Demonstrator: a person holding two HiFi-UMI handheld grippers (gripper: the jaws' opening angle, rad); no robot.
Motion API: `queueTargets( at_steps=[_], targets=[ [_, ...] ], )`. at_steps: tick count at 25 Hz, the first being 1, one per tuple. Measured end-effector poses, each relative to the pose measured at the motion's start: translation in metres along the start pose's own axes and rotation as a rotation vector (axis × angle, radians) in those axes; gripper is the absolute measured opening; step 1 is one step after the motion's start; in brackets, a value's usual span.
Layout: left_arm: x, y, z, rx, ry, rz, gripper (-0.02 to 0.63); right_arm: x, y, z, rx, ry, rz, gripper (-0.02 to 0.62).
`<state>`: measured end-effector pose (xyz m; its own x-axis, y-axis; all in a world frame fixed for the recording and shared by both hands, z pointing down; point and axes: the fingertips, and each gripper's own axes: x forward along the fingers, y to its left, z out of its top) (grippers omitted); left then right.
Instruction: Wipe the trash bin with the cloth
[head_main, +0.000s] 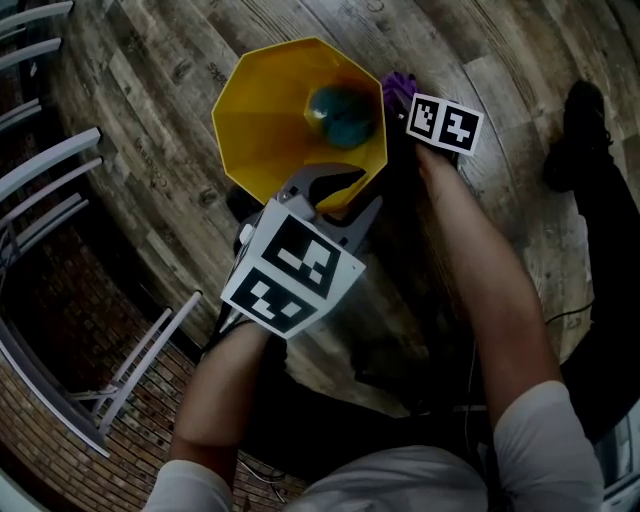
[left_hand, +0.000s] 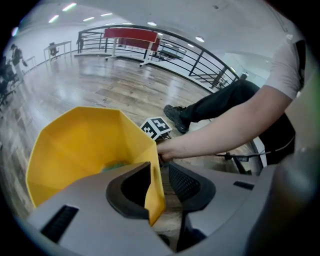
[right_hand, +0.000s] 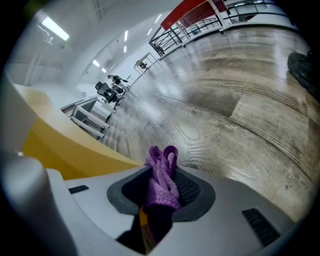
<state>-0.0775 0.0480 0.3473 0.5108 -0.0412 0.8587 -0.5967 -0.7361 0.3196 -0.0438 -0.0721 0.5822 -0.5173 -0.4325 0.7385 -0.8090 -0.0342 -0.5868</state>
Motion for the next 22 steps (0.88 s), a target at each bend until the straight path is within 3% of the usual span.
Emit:
queueTargets(
  at_steps=[4, 8, 12, 16, 19, 22],
  targets=[
    [-0.014, -0.002, -0.013, 0.156, 0.065, 0.038, 0.144, -0.029, -0.008, 0.011, 0.076, -0.057, 0.013, 0.115],
    [-0.026, 0.004, -0.033, 0.324, 0.158, 0.097, 0.15, -0.062, -0.009, 0.021, 0.151, -0.111, 0.041, 0.115],
    [-0.025, 0.014, -0.059, 0.42, 0.265, 0.114, 0.15, -0.096, 0.0, 0.031, 0.222, -0.174, 0.094, 0.115],
    [-0.019, 0.026, -0.073, 0.415, 0.315, 0.133, 0.145, -0.123, 0.016, 0.039, 0.31, -0.238, 0.168, 0.115],
    [-0.009, 0.02, -0.076, 0.365, 0.308, 0.084, 0.07, -0.138, 0.028, 0.036, 0.374, -0.263, 0.219, 0.115],
    [-0.001, 0.015, -0.072, 0.307, 0.275, 0.05, 0.052, -0.147, 0.038, 0.037, 0.421, -0.279, 0.266, 0.115]
  ],
)
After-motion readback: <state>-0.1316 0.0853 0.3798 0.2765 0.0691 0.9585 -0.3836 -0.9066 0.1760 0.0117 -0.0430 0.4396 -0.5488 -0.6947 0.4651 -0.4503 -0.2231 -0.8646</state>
